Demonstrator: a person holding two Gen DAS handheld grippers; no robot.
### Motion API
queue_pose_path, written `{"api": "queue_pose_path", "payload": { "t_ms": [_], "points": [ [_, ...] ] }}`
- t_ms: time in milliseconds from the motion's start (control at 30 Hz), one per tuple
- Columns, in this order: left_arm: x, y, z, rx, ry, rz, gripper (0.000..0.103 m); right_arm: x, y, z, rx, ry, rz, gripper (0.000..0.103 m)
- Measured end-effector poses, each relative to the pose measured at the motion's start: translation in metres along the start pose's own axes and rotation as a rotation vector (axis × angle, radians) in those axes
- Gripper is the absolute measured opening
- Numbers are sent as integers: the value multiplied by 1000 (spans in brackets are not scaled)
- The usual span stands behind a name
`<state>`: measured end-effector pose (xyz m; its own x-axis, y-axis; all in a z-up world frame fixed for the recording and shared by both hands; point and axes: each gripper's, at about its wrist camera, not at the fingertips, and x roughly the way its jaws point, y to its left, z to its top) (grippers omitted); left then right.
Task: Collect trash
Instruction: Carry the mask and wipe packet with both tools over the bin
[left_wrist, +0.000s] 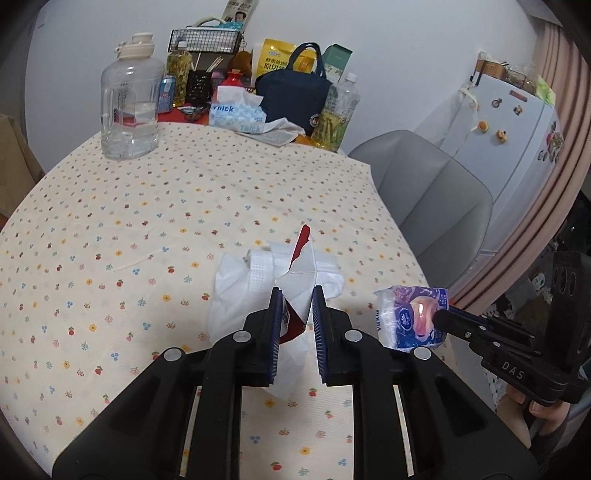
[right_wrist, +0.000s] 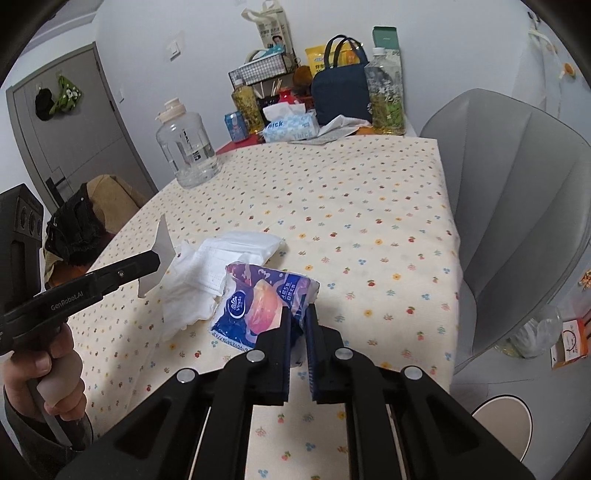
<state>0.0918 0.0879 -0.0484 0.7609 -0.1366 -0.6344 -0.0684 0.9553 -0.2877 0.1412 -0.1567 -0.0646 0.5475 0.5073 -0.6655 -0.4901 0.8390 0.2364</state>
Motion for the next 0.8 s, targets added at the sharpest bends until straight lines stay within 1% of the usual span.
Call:
{"api": "queue_pose_path", "payload": {
  "t_ms": [133, 267, 533, 800],
  "points": [
    [-2, -15, 2, 24, -9, -7, 17, -20, -16, -5, 31, -40, -9, 8],
    [-2, -32, 3, 50, -7, -25, 17, -35, -31, -10, 56, -62, -28, 8],
    [12, -71, 0, 106, 13, -74, 17, -67, -64, -22, 115, -109, -101, 8],
    [31, -118, -1, 175, 40, -129, 17, -90, -103, -38, 179, -127, -181, 8]
  ]
}}
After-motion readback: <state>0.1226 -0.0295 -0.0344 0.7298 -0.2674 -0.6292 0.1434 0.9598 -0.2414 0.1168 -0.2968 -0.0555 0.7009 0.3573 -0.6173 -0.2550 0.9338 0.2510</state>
